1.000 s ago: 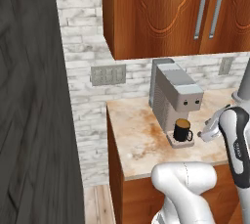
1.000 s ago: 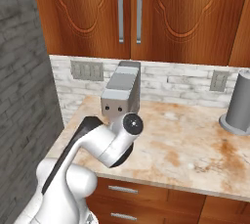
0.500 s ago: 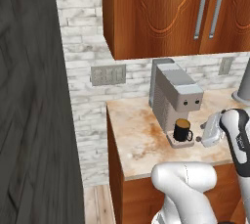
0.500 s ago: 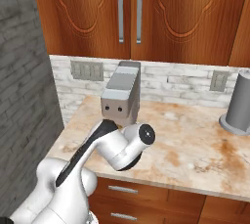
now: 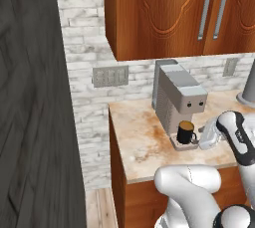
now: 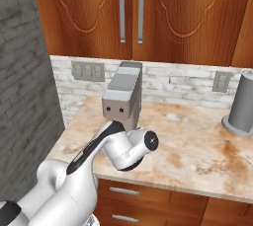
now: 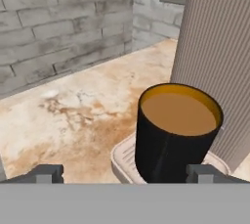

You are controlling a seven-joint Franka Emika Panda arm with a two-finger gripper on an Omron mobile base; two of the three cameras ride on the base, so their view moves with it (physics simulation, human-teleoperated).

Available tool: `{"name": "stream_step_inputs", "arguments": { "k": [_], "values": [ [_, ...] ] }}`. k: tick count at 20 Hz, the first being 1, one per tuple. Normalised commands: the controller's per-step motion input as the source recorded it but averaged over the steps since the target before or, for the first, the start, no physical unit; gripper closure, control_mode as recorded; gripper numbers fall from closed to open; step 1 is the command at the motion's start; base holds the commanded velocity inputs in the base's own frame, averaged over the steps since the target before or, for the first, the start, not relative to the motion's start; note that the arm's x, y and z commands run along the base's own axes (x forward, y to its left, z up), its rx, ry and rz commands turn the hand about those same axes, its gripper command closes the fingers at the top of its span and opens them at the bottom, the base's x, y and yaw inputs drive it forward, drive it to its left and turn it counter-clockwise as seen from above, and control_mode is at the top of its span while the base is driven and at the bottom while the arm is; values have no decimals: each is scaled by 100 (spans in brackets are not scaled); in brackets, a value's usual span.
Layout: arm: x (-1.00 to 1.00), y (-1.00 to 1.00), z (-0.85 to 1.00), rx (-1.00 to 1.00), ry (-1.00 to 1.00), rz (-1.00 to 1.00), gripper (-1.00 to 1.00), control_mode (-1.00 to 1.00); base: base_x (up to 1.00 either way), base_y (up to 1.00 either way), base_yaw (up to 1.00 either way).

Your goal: Pick up the brewed coffee from the coffee machine and place it next to the breakfast plate on the dining counter.

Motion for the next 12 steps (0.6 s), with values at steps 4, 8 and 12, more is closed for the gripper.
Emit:
{"name": "stream_step_inputs", "arguments": {
  "k": [4, 8, 12],
  "values": [
    [37, 0, -12, 5, 0, 0, -100, -100, 0, 0, 0],
    [29, -9, -14, 5, 0, 0, -100, -100, 0, 0, 0],
    [11, -29, -19, 4, 0, 0, -100, -100, 0, 0, 0]
  ]
}}
